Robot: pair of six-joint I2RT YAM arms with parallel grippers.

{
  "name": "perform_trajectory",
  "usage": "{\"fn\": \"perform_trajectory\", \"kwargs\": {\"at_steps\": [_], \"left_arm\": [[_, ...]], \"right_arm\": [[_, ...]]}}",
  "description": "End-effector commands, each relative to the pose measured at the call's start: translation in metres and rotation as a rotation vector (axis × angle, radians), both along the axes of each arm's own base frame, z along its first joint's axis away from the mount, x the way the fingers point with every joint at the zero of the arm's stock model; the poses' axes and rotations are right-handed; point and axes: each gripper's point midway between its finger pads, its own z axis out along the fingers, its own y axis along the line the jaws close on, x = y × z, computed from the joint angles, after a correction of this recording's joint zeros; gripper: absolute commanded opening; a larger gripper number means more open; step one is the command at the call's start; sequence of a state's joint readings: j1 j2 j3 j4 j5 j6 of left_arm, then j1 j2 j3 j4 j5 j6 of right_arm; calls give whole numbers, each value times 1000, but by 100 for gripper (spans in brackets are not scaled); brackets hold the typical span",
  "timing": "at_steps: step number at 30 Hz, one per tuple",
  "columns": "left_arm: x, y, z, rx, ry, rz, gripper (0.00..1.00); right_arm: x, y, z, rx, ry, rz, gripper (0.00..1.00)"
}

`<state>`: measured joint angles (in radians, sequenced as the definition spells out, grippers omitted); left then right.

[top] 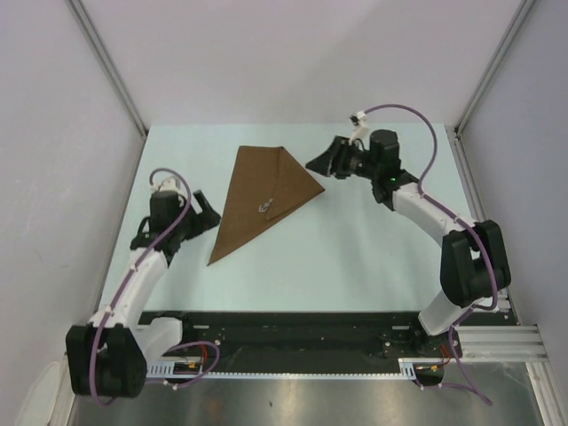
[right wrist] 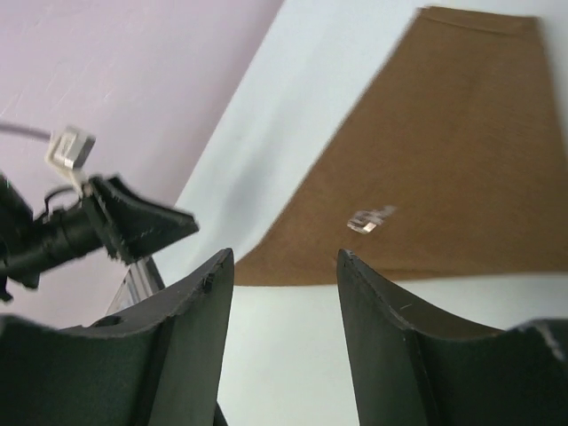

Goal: Fold the napkin, place the utensils inside, and roll it up
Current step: Fold the napkin

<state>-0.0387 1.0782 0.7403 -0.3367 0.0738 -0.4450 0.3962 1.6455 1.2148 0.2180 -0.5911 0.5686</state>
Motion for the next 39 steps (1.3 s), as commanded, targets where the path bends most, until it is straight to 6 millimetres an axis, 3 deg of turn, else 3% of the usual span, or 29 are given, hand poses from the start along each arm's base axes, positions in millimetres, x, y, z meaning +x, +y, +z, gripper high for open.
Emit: {"fn": "perform_trajectory", "kwargs": {"at_steps": [1,6,10,13,26,39], "left_arm": [[-27,3,-18,-143,-26,176,92],[-48,3,-46,-184,21,223,85],[-60,-9,-80,-233,163,209,80],[-67,-11,-95,-263,196,234,73],[-86,1,-113,-261,199,340,61],[-84,4,-118,-269,192,358,43]], "right_arm": [[-1,-46,-10,20,21,-38,55],[-4,-73,-17,35,47,-73,55],[-4,-75,-19,78,55,-66,55],[-4,-74,-20,100,68,-65,55],[-6,-75,-26,108,91,-73,55],[-5,-76,-33,103,111,-84,55]]}}
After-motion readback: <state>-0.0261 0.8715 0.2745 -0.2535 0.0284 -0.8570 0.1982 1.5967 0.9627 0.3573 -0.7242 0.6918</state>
